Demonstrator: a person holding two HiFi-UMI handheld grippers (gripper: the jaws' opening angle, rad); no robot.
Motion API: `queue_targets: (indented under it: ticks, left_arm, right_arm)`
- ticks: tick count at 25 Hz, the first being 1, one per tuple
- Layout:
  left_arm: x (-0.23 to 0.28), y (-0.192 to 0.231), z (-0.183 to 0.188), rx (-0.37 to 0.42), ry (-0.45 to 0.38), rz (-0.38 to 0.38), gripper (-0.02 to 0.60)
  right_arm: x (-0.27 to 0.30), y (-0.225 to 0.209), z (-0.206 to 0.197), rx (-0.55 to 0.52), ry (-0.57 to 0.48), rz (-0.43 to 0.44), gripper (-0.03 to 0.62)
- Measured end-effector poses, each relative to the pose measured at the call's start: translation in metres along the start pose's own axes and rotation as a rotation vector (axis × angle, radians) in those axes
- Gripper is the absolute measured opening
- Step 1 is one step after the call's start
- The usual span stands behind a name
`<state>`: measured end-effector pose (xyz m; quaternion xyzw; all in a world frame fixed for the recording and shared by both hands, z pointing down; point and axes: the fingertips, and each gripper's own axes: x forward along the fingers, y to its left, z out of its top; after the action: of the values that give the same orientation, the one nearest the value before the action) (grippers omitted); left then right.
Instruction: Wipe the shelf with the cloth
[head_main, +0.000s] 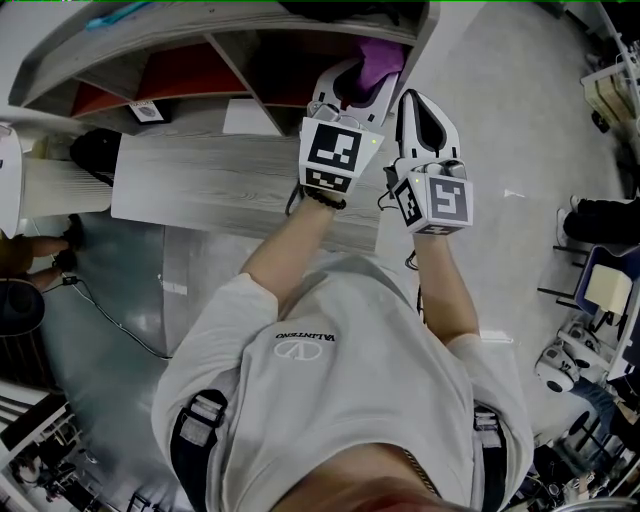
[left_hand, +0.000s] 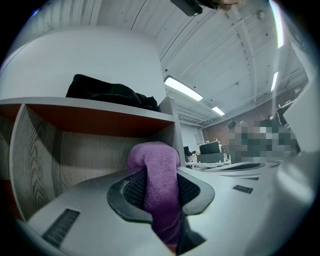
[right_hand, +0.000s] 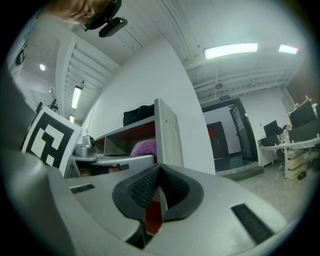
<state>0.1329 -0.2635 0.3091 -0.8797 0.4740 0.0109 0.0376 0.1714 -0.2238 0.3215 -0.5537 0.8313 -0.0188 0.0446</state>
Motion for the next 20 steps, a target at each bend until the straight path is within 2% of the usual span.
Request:
queue_targets:
  ticks: [12,20]
  left_arm:
    - [-0.002,0.000,0.018,-0.006,-0.023,-0.012,0.103]
    - [-0.003,0.004,0.030,-0.013,-0.051,-0.021,0.103]
  right_arm:
    - [-0.002,0.007,0.020,0.010,-0.032,-0.020,0.002]
    - [-0.002,0.007,0.020,0.008,-0.031,-0.034,0.001]
